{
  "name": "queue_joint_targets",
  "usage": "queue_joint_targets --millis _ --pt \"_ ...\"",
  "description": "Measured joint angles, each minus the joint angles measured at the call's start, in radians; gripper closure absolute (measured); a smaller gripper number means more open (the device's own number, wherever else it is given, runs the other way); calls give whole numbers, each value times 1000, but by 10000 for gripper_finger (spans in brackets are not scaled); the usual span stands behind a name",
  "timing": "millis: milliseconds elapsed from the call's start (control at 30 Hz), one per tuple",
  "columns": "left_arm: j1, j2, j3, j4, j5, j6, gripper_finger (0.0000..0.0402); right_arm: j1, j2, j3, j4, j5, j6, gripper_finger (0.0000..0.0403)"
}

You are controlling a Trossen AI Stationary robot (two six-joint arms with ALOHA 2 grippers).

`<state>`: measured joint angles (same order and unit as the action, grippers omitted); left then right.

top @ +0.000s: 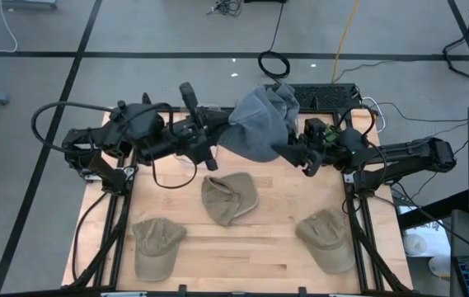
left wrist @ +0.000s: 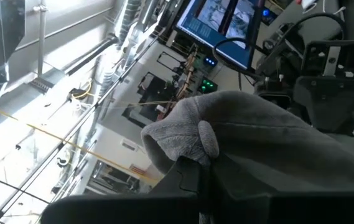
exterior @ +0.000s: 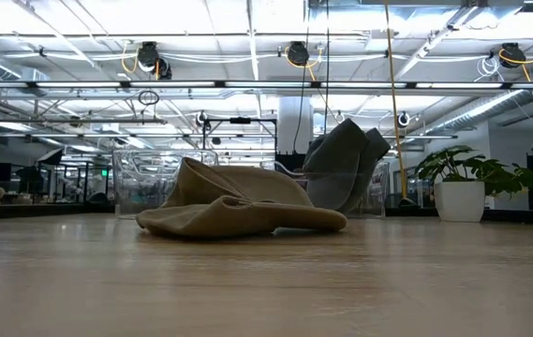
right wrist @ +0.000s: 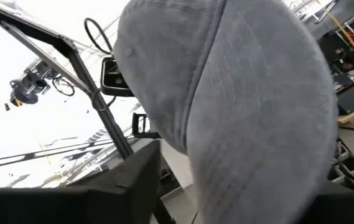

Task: Pick & Place hat
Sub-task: Put the blue cap into the right transparent bin

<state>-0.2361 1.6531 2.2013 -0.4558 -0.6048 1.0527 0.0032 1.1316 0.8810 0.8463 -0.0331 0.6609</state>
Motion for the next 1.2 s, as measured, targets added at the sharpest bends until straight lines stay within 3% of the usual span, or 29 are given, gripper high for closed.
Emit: queue_joint_targets --millis 267,433,633,733,867,1067,1200 --pt "-1 0 0 -13 -35 -41 399 0 0 0 8 -25 -5 390" --pt "-1 0 0 -10 -67 -87 371 0 0 0 66 -38 -29 398" --pt "0 -10 0 -12 -357 -209 341 0 -49 0 134 -49 -120 400" --pt "1 -31 0 -42 -436 -288 334 -2 -89 -1 132 -48 -162 401" --pt "1 -85 2 -131 -380 -421 331 -1 -143 -1 131 -55 -202 402" --pt "40 -157 2 -294 -124 -684 330 -2 -186 -1 110 -50 -268 402" --pt "78 -188 2 -370 -46 -825 329 -2 -190 -1 113 -46 -356 402"
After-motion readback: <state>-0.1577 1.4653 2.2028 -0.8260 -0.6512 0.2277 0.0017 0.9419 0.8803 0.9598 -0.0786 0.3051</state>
